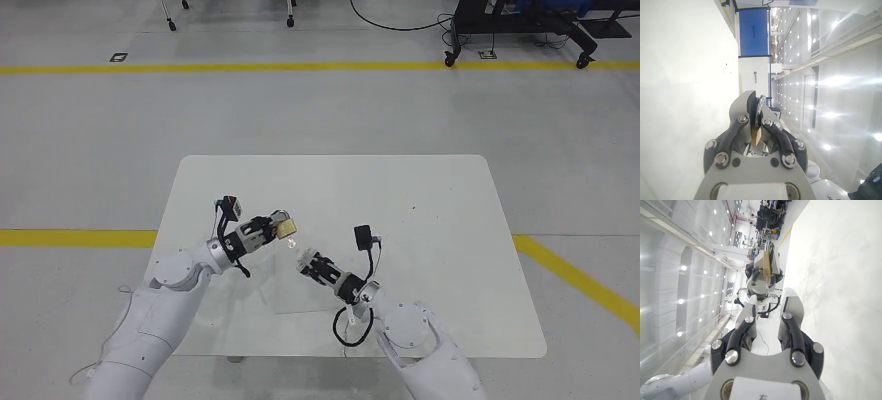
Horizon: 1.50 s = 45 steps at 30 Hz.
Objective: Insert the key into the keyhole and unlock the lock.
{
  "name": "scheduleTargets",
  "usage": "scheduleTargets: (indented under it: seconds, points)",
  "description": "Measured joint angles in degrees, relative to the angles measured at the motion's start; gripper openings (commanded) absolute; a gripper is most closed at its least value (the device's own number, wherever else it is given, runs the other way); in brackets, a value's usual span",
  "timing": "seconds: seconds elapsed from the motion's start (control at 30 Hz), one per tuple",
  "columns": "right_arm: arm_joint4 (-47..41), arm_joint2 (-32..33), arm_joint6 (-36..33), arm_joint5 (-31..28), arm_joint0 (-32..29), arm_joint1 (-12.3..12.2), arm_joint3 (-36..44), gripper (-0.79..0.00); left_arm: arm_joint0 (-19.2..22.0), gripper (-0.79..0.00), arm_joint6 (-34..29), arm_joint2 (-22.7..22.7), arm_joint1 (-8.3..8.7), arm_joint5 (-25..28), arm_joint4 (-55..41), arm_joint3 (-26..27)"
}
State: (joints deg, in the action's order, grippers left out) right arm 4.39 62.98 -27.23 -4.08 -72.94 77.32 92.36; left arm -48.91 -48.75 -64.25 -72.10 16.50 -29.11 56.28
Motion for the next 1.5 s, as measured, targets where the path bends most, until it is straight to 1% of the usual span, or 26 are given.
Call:
scheduleTargets:
  seconds: [0.07,0.13,0.27,0.33,0.4,0.43,0.47,0.57,0.7,0.8,0.87,0.9,1.0,1.17,1.33,1.5]
  points:
    - [1.0,0.5,-3.5,0.7,-0.6,-0.4,1.0,-0.785,0.1,-0.785,0.1,-0.1,-0.04,-0.1,0.0,-0.1]
    - [1.4,0.8,-5.6,2.0,-0.7,-0.7,1.5,-0.785,0.1,-0.785,-0.2,0.0,-0.07,0.4,0.2,0.1]
    - [0.8,0.7,-6.9,4.1,0.2,-0.7,1.2,-0.785,-0.1,-0.785,-1.2,0.2,-0.07,2.8,1.6,0.5]
    - [1.4,0.5,-6.5,3.1,0.9,-0.7,1.2,-0.785,-0.2,-0.785,-1.4,0.2,-0.11,2.6,1.4,0.3]
    - [5.2,-0.2,-7.1,0.2,1.7,-0.9,1.5,-0.785,-0.2,-0.785,-1.7,0.2,-0.16,1.3,0.7,0.0]
    - [7.4,-0.5,-7.3,-1.7,1.9,-1.1,1.7,-0.785,-0.2,-0.785,-2.2,0.2,-0.20,0.2,0.0,-0.2]
    - [9.9,-0.8,-7.1,-4.2,2.0,-1.2,1.8,-0.785,-0.1,-0.785,-3.4,0.5,-0.27,-2.4,-1.2,-0.8]
    - [14.6,-0.7,-3.4,-8.8,1.3,-1.5,2.2,-0.785,0.7,-0.785,-6.3,1.0,-0.38,-9.0,-2.9,-2.0]
    - [18.6,-1.1,1.1,-12.1,0.1,-1.6,3.4,-0.785,1.2,-0.785,-8.7,1.2,-0.65,-15.3,-6.4,-3.3]
    - [19.8,-1.3,3.2,-16.2,-1.1,-1.7,4.1,-0.785,1.8,-0.785,-10.9,1.5,-0.89,-23.5,-10.6,-4.7]
    - [20.7,-1.3,4.0,-18.1,-1.6,-1.8,4.3,-0.785,2.1,-0.785,-11.8,1.8,-0.94,-27.3,-11.0,-5.3]
    - [21.2,-1.4,4.3,-18.7,-1.8,-1.9,4.5,-0.785,2.2,-0.785,-12.1,1.8,-0.98,-28.4,-11.5,-5.5]
    - [21.6,-1.5,4.3,-19.4,-2.1,-2.0,4.6,-0.785,2.4,-0.785,-11.6,1.6,-1.06,-29.4,-12.5,-5.6]
    - [20.9,-2.0,3.9,-17.7,-1.1,-1.9,3.5,-0.785,2.4,-0.785,-12.4,1.9,-1.04,-29.1,-11.8,-5.3]
    - [19.7,-2.5,4.2,-16.3,0.3,-1.7,2.0,-0.785,2.3,-0.785,-15.5,2.3,-1.05,-28.7,-12.1,-4.9]
    - [18.7,-2.6,4.3,-15.9,1.6,-1.5,0.4,-0.785,2.5,-0.785,-18.6,2.5,-1.17,-31.2,-14.3,-5.4]
